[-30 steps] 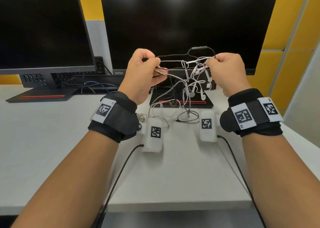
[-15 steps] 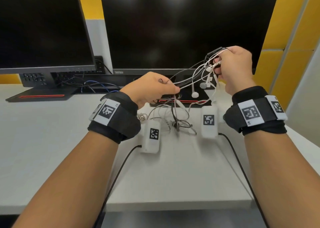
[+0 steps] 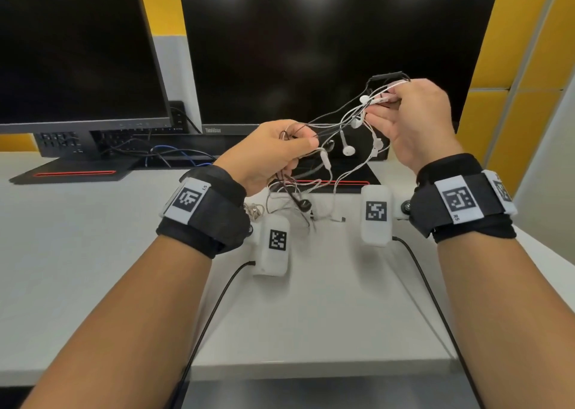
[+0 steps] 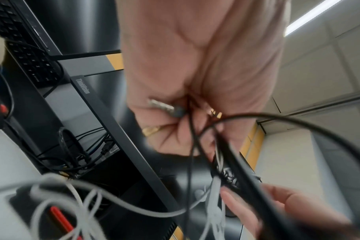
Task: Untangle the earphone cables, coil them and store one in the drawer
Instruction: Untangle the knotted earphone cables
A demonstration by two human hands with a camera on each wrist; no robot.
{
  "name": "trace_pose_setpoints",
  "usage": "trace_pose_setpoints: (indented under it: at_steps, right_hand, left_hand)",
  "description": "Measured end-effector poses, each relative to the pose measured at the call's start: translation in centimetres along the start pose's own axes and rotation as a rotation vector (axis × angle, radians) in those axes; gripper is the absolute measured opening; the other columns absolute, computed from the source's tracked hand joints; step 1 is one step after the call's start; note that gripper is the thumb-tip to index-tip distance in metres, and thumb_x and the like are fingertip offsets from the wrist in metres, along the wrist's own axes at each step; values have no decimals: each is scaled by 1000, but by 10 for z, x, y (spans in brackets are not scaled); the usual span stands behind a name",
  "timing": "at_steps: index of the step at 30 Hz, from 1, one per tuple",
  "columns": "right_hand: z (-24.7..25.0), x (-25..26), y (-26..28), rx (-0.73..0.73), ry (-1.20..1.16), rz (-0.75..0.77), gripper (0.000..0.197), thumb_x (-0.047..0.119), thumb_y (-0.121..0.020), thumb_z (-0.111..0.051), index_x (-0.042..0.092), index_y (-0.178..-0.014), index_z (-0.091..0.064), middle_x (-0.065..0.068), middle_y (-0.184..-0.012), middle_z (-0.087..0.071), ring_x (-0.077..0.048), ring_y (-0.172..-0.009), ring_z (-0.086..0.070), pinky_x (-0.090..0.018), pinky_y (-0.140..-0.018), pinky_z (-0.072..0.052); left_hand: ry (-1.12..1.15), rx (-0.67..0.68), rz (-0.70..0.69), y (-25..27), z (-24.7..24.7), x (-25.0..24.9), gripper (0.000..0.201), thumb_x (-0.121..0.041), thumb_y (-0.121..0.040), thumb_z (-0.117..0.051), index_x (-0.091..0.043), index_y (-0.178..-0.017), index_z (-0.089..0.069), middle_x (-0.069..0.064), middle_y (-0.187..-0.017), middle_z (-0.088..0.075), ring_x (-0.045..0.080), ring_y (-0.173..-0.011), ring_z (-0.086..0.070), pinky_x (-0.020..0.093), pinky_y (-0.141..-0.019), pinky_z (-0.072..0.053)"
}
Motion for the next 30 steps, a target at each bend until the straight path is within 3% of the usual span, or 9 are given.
trace_pose_setpoints:
  at_steps: [4, 8, 13, 17, 20, 23, 25, 27, 30]
  right_hand:
    - [-1, 4, 7, 60, -41, -27, 12, 2, -92, -47, 5, -94, -58, -19, -98, -67, -28, -83, -74, -37, -76, -61]
    - [-1, 6, 13, 134, 182, -50, 14, 10, -92, -47, 7, -84, -59, -12, -83, -68, -24, -71, -74, -32, -64, -61]
    - [-4, 7, 18, 198, 61, -99, 23, 9, -94, -43, 6, -76, -57, -17, -90, -68, -31, -84, -74, -36, -74, -62]
    - [-7, 8, 21, 348, -56, -62, 25, 9, -95, -41, 10, -73, -53, -14, -92, -66, -35, -96, -72, -41, -79, -60]
    - [-8, 9, 23, 398, -81, -42, 27, 10, -97, -39, 12, -73, -51, -10, -89, -65, -34, -101, -71, -41, -82, -59]
    - [-7, 9, 23, 419, -42, -36, 26, 13, -98, -38, 13, -75, -51, -11, -93, -65, -33, -97, -72, -42, -81, -59]
    - [-7, 8, 23, 449, 23, -29, 26, 16, -98, -37, 14, -76, -50, -11, -93, -65, -31, -93, -72, -39, -75, -59]
    - [-8, 7, 23, 479, 77, -20, 27, 18, -98, -37, 16, -74, -50, -7, -91, -66, -26, -89, -72, -36, -72, -57]
    - [-8, 7, 24, 522, 89, -22, 30, 20, -99, -36, 17, -72, -48, -1, -84, -64, -17, -89, -70, -36, -75, -53]
  left_hand:
    - [-137, -45, 60, 0, 1, 1, 8, -23, -90, -67, -15, -88, -67, -4, -60, -44, 9, -50, -33, 21, -45, -30]
    - [-156, -113, 54, -1, 2, 2, 10, -20, -95, -58, -17, -86, -58, -1, -75, -55, 10, -65, -50, 22, -55, -42]
    - [-21, -58, 111, 3, -2, -2, 13, -20, -100, -50, -19, -87, -52, 3, -97, -69, 7, -58, -58, 18, -48, -41]
    - [-168, 57, 131, 5, -5, -1, 8, -14, -90, -64, -18, -96, -60, 7, -100, -71, 7, -54, -55, 20, -45, -37]
    - [-237, 106, 112, 4, -6, 0, 9, -18, -90, -67, -19, -98, -67, 2, -87, -68, 8, -62, -57, 23, -58, -45]
    - [-213, 43, 88, 4, -5, -2, 2, -21, -90, -66, -20, -92, -65, 0, -90, -67, 14, -81, -59, 27, -71, -46]
    - [-198, 46, 101, 5, -5, -4, 18, -38, -92, -61, -20, -93, -64, -5, -98, -69, 11, -91, -61, 30, -81, -44]
    - [-176, 45, 128, 5, -5, -6, 50, -62, -92, -42, -20, -85, -68, -7, -108, -69, 10, -102, -61, 38, -92, -39]
    - [-172, -31, 134, 2, -6, -9, 57, -59, -97, -31, -21, -74, -67, -5, -121, -63, 14, -113, -55, 43, -101, -32]
Point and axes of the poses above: each hand's wrist, its own y-axis away from the middle knuckle, its own z-axis out of the back of the hand, x = y × z, the point moved 1 cm from there along -y, towards the middle knuckle
